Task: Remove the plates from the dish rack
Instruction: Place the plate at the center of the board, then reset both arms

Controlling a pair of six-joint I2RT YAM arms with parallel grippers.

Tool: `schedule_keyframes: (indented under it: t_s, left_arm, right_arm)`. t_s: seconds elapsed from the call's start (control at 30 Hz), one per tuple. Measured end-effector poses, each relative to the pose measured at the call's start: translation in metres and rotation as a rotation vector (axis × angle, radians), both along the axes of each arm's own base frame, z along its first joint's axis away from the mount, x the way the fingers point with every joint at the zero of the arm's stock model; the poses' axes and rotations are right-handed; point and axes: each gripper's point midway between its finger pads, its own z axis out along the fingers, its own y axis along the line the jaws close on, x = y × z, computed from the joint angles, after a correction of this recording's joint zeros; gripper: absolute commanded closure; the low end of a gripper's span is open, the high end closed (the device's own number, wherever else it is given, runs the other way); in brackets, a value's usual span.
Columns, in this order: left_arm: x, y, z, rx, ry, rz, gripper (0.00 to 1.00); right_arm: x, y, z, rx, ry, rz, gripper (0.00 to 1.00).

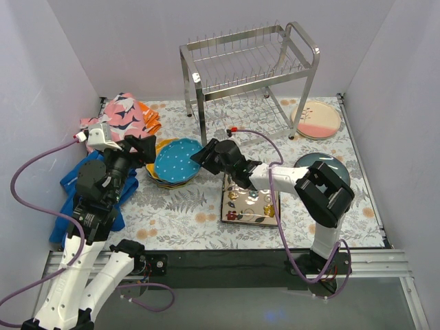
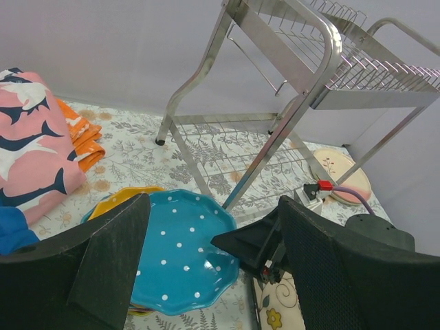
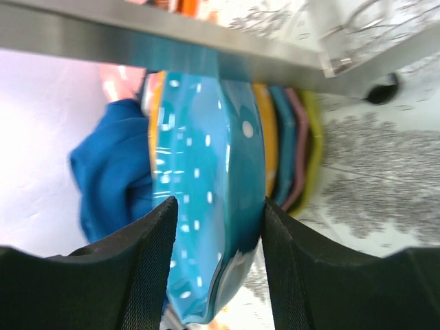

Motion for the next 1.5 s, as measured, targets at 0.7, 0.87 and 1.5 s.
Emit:
schedule_keyframes:
  t_s: [0.7,0.87,1.5]
  left_arm:
    - [-0.003,-0.001,0.004,-0.008,-0.026,-0.009,0.27]
    - [-0.003,-0.001,0.003,-0.008,-0.024,-0.011,0.27]
    - [-0.010,-0.051,-0.011,-0.043,0.031,-0.282,0.25]
  right_arm:
    - [0.006,-0.003,-0.008,-0.090,-0.053,0.044,0.93]
    - [0.007,-0.003,-0.012,-0.094,-0.048,0.045,0.97]
    - [-0.060,-0.047,0.030,-0.187,-0.259,0.320,0.30]
